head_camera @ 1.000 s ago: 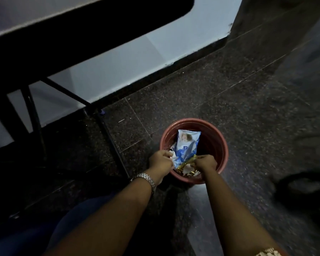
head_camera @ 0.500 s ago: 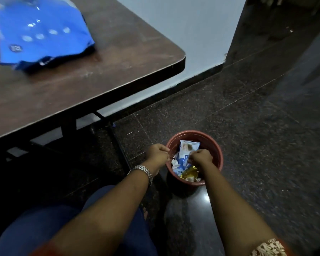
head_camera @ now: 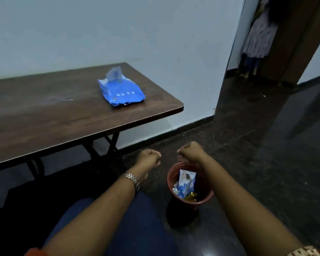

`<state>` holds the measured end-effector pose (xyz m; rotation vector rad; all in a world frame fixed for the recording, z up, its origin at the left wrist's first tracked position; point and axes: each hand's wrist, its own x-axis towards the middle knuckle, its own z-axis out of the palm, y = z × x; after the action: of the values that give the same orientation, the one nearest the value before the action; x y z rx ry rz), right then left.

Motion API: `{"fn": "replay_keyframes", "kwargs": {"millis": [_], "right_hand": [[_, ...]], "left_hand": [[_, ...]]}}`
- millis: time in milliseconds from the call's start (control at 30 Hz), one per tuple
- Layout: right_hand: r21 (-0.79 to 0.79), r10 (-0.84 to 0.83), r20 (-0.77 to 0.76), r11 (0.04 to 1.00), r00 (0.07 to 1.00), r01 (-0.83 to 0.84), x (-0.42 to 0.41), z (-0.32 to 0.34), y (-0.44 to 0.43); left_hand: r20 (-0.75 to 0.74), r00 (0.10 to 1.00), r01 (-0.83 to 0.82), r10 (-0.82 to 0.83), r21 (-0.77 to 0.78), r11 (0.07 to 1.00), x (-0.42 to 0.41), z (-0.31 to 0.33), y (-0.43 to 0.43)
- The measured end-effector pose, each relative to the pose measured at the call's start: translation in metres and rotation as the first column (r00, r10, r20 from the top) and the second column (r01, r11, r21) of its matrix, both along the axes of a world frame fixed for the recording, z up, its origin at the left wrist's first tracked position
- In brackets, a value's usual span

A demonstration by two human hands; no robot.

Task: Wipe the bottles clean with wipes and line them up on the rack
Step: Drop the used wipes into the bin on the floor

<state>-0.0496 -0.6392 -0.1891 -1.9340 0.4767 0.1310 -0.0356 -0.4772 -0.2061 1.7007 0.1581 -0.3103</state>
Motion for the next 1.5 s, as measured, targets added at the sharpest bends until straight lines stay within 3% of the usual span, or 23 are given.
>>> {"fn": "replay_keyframes", "kwargs": {"millis": [100, 267, 433, 567, 700, 800, 900, 967, 1033, 1100, 1267, 1500], "right_hand": [[0.135, 0.189, 0.003, 0.973, 0.982, -0.188, -0.021, 0.062, 0.039], [0.127, 0.494, 0.111, 0.853, 0.862, -0.505, -0.051, 0.153, 0.116], [0.2, 0.522, 0.375, 0.761, 0.766, -0.617, -0.047, 0.216, 0.206], [0.296, 0.494, 0.456, 0.7, 0.74, -0.65, -0.017, 0.229, 0.274], [0.37, 0.526, 0.432, 0.637, 0.732, -0.676, 0.026, 0.213, 0.345], [0.308, 0.594, 0.39, 0.635, 0.703, -0.708, 0.058, 0.197, 0.404], [0.224, 0.667, 0.359, 0.617, 0.653, -0.754, 0.096, 0.185, 0.462], [0.114, 0.696, 0.365, 0.626, 0.619, -0.771, 0.123, 0.181, 0.495], [0.073, 0.688, 0.367, 0.649, 0.625, -0.757, 0.146, 0.178, 0.523], [0.136, 0.664, 0.35, 0.662, 0.661, -0.737, 0.161, 0.177, 0.545], [0.304, 0.614, 0.229, 0.692, 0.755, -0.655, 0.169, 0.177, 0.58], [0.372, 0.694, 0.078, 0.645, 0.715, -0.667, 0.133, 0.195, 0.575]], "left_hand": [[0.091, 0.995, -0.039, 0.042, -0.031, 0.999, -0.026, 0.034, 0.037], [0.132, 0.991, 0.004, 0.003, -0.059, 0.998, -0.07, 0.097, 0.119], [0.312, 0.909, -0.234, 0.277, -0.169, 0.958, -0.089, 0.163, 0.221], [0.365, 0.762, -0.466, 0.535, -0.265, 0.844, -0.093, 0.185, 0.318], [0.366, 0.528, -0.699, 0.766, -0.325, 0.637, -0.101, 0.181, 0.418], [0.348, 0.352, -0.831, 0.869, -0.311, 0.461, -0.108, 0.179, 0.485], [0.365, 0.114, -0.924, 0.924, -0.303, 0.234, -0.109, 0.182, 0.541], [0.378, 0.025, -0.945, 0.926, -0.295, 0.145, -0.102, 0.184, 0.57], [0.339, 0.035, -0.946, 0.94, -0.292, 0.14, -0.089, 0.182, 0.592], [0.265, 0.104, -0.952, 0.959, -0.254, 0.173, -0.073, 0.182, 0.605], [0.102, 0.111, -0.967, 0.989, -0.219, 0.131, -0.061, 0.181, 0.631], [-0.05, 0.362, -0.926, 0.931, -0.138, 0.352, -0.067, 0.208, 0.614]]}}
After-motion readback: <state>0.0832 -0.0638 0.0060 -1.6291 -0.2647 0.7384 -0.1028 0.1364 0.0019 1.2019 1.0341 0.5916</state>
